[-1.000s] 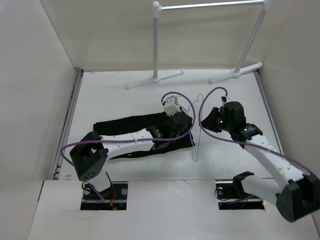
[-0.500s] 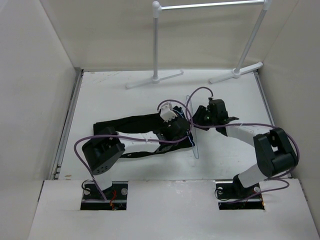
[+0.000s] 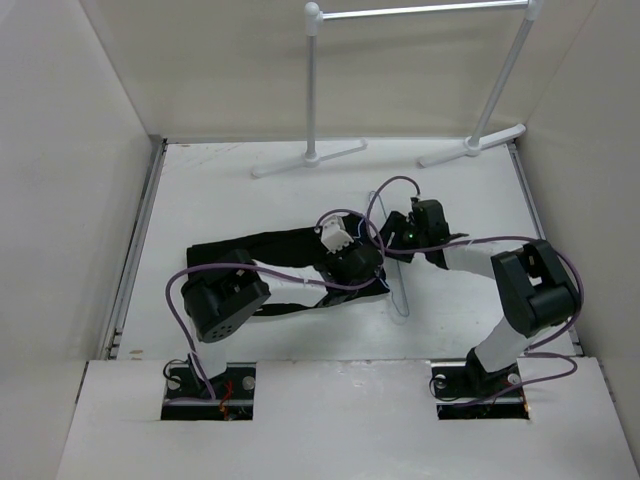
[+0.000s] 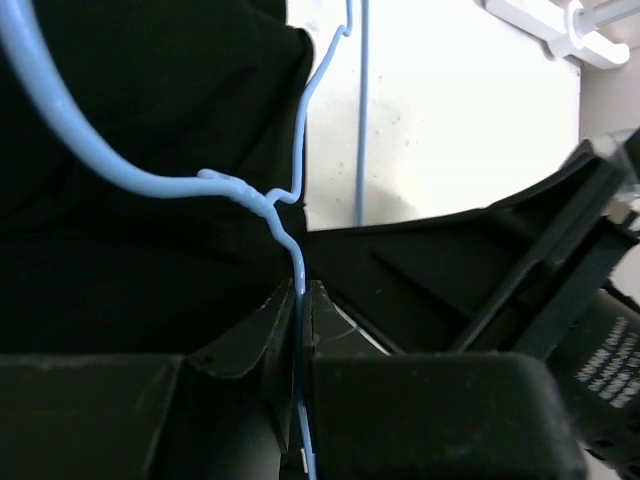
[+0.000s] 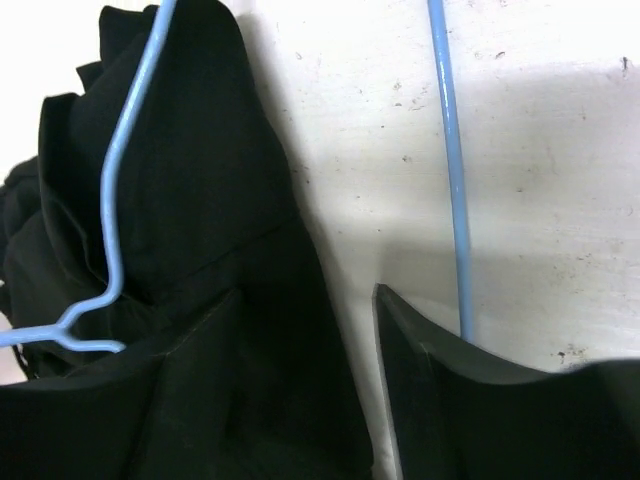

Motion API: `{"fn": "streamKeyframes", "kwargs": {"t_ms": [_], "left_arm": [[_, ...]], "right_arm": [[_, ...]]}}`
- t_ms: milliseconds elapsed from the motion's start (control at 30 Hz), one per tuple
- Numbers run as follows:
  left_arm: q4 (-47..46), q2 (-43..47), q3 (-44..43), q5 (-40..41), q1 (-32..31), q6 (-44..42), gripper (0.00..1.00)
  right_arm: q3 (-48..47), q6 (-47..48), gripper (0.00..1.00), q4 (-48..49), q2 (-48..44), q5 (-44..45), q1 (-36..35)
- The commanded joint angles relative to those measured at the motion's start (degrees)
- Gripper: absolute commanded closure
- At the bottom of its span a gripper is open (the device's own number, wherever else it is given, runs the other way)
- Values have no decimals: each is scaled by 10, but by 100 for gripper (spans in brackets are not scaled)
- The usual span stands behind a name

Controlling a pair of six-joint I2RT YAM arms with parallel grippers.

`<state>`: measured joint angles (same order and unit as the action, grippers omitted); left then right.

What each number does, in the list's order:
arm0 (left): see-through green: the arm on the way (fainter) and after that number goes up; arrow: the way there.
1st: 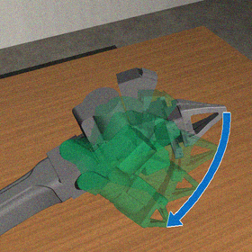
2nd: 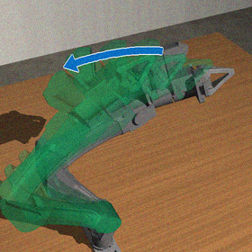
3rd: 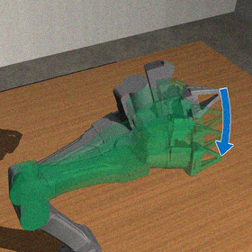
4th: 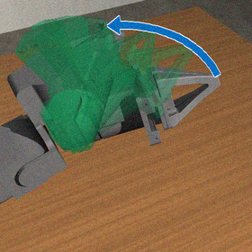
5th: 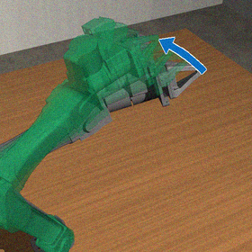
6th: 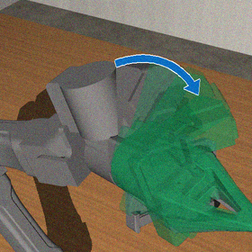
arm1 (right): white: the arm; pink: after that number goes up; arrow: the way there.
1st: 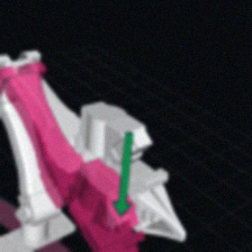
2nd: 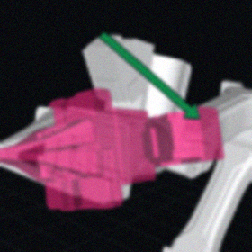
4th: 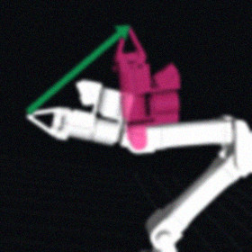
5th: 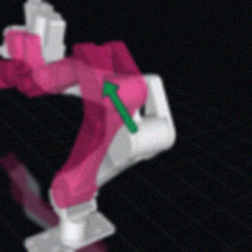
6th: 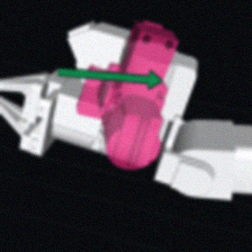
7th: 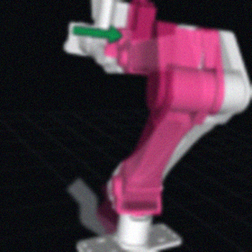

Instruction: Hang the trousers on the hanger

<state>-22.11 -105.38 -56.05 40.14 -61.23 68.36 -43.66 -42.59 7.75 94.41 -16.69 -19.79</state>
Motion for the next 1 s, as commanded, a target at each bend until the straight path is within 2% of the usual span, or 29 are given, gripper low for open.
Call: {"fn": "streamKeyframes", "kwargs": {"t_ms": [0,67,133,300,333,367,600,767,967], "left_arm": [[-6,11,13,12,3,23,100],[-6,18,17,12,5,23,100],[-6,27,24,11,7,22,99],[-5,47,45,11,13,22,99],[-5,51,49,10,15,21,99],[-5,58,55,8,18,20,99],[32,138,114,3,48,-1,99],[44,196,183,-17,70,-29,99],[107,300,259,-18,120,-57,99]], "right_arm": [[-21,-1,31,22,9,-1,-2],[-12,-7,27,31,27,-15,-1],[4,-28,31,60,39,-45,-4],[45,-113,75,180,32,-108,2],[45,-122,81,187,24,-112,7],[47,-130,84,190,15,-111,11],[53,-130,87,136,-103,-73,33],[71,-116,87,93,-148,-46,56],[122,-118,88,76,-211,-25,108]]}}
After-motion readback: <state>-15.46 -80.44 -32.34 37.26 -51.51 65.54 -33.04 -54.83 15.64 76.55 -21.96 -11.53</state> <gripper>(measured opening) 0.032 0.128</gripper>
